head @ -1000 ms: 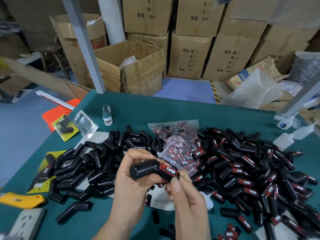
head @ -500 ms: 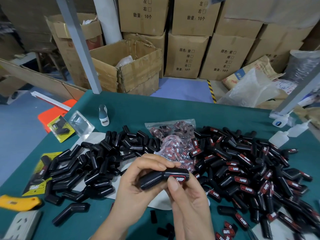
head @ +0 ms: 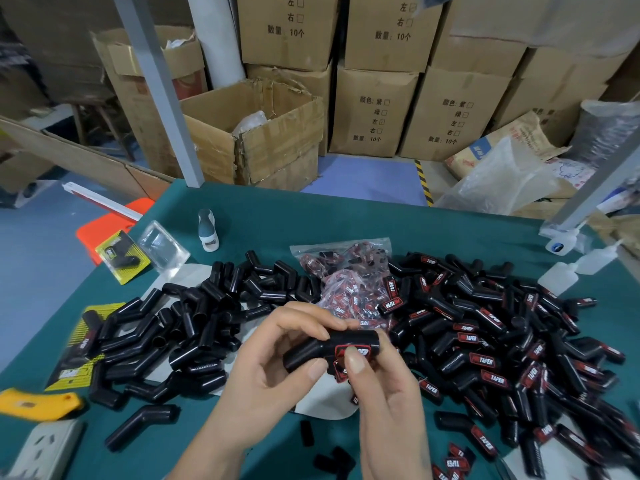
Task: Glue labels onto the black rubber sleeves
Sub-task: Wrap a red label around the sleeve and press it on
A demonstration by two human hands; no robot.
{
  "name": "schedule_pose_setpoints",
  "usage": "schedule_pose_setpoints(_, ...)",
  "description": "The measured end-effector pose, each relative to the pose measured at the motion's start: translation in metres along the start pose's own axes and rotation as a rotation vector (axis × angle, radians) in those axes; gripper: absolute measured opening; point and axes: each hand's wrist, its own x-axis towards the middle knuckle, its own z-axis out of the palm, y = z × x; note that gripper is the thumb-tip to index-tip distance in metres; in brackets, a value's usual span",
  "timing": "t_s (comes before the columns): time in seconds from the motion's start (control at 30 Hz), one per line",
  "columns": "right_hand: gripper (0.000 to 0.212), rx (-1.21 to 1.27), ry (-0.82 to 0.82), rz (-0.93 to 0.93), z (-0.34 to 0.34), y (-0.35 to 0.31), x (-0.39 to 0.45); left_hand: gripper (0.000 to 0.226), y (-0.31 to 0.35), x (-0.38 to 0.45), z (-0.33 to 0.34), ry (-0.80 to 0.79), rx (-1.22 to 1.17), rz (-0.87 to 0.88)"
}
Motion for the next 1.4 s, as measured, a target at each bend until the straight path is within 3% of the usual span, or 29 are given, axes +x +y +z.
schedule_pose_setpoints(0.07,0.021,-0.205,-0.048,-0.074,-0.008,-0.006,0.003,0.011,0.004,0.001,-0.004,-0.010,0.101,-0.049)
schedule_pose_setpoints(0.17,0.024,-0.518,-0.148,-0.165,-0.019,-0.012,0.005,0.011,0.008,-0.001,-0.007,-0.002,0.251,-0.158)
schedule_pose_setpoints(0.27,0.016,-0.630,-0.168,-0.205,-0.027,-0.014,0.006,0.019,0.012,-0.002,-0.008,-0.069,0.330,-0.252)
schedule_pose_setpoints(0.33,0.013,-0.626,-0.133,-0.242,-0.029,-0.014,0.005,0.028,0.014,-0.002,-0.007,-0.119,0.316,-0.257)
schedule_pose_setpoints(0.47,0.043,-0.538,-0.097,-0.253,-0.031,-0.011,0.004,0.043,0.013,-0.002,-0.004,-0.120,0.233,-0.286)
schedule_pose_setpoints(0.6,0.050,-0.510,-0.117,-0.248,-0.035,-0.016,0.007,0.032,0.011,-0.004,0.002,-0.042,0.139,-0.275)
schedule_pose_setpoints(0.73,0.048,-0.447,-0.163,-0.168,-0.035,-0.020,0.010,0.033,0.010,-0.007,0.007,0.050,0.324,-0.179)
schedule_pose_setpoints(0.9,0.061,-0.371,-0.226,-0.071,-0.037,-0.021,0.009,0.035,0.014,-0.011,0.010,0.097,0.592,-0.039)
schedule_pose_setpoints(1.2,0.042,-0.369,-0.267,-0.140,-0.037,-0.021,0.011,0.037,0.016,-0.013,0.010,0.117,0.624,-0.035)
schedule_pose_setpoints(1.4,0.034,-0.227,-0.249,-0.147,-0.040,-0.021,0.013,0.044,0.018,-0.013,0.000,-0.044,0.563,-0.054)
